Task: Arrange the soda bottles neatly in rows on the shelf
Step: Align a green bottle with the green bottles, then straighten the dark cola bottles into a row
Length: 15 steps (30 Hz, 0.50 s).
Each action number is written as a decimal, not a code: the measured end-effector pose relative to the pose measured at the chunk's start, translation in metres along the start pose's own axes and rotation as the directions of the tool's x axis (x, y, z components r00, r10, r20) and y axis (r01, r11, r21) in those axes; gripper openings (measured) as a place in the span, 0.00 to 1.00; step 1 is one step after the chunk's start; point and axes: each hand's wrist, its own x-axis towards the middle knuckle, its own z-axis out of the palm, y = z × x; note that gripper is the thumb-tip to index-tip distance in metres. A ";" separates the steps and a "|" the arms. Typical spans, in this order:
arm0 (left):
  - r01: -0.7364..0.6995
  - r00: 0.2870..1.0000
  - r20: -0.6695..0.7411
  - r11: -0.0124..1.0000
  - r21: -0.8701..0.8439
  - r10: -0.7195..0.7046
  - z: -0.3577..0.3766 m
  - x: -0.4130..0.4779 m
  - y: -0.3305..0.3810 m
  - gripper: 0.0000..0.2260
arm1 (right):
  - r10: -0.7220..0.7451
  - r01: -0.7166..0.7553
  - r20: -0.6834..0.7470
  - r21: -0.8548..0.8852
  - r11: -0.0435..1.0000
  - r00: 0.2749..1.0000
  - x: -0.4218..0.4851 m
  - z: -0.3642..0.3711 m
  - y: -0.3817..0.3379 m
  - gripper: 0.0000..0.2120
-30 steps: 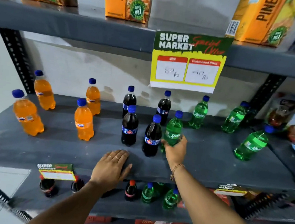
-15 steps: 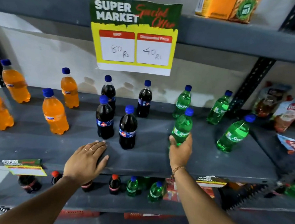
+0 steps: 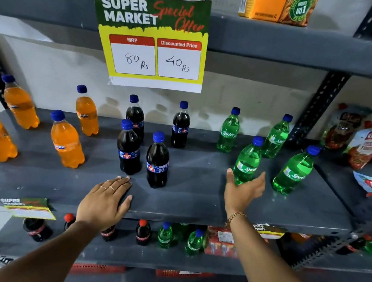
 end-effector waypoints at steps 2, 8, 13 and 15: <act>-0.003 1.000 0.004 1.000 0.002 0.003 0.000 -0.001 -0.001 0.34 | -0.016 0.016 -0.074 0.002 1.000 0.997 -0.027 0.012 -0.007 0.46; -0.039 0.999 -0.011 0.999 -0.003 0.038 -0.001 0.001 -0.002 0.26 | -0.225 0.208 0.522 0.092 0.974 0.823 -0.091 0.054 -0.022 0.41; 0.135 0.968 -0.148 0.920 -0.369 -0.202 -0.003 0.008 0.000 0.22 | -0.189 0.189 0.639 0.069 0.980 0.746 -0.103 0.082 -0.029 0.31; 0.251 0.904 -0.149 0.778 -0.575 -0.401 -0.005 0.016 0.002 0.18 | -0.171 0.166 0.623 0.066 0.984 0.763 -0.100 0.085 -0.028 0.27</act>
